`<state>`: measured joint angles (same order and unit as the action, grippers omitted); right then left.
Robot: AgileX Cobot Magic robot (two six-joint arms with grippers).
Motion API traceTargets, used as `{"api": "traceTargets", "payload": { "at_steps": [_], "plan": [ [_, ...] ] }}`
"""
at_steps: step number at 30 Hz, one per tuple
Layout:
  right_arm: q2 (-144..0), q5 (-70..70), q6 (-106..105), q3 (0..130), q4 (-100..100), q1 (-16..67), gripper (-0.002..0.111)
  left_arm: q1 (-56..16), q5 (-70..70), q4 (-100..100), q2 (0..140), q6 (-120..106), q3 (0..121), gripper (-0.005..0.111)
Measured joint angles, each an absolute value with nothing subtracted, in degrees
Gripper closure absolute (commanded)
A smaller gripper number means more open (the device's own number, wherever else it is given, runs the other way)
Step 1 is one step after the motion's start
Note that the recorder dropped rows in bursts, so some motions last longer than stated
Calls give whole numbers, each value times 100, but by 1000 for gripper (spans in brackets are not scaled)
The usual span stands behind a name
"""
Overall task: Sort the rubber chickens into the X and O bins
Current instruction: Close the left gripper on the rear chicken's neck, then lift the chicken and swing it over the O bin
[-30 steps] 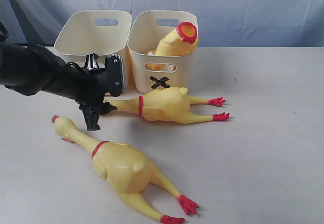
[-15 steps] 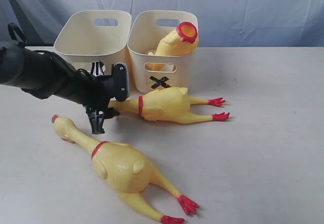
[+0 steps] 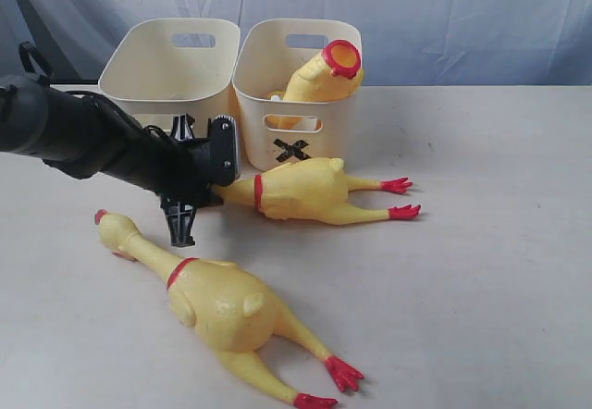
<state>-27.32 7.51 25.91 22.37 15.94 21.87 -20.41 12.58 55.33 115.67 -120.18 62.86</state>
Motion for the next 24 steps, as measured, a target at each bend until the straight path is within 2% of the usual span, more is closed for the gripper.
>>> {"api": "traceTargets", "payload": {
  "at_steps": [8, 12, 24],
  "plan": [
    [-2732, 751, 2591, 2237, 1594, 2187, 109, -2041, 1492, 5533, 11567, -12018, 6297, 94],
    [-2732, 751, 2591, 2237, 1594, 2187, 109, -2041, 1692, 5547, 11567, -12018, 6320, 107],
    [-2732, 751, 2591, 2237, 1594, 2187, 109, -2062, 2637, 5510, 11203, -11885, 6320, 107]
  ]
}}
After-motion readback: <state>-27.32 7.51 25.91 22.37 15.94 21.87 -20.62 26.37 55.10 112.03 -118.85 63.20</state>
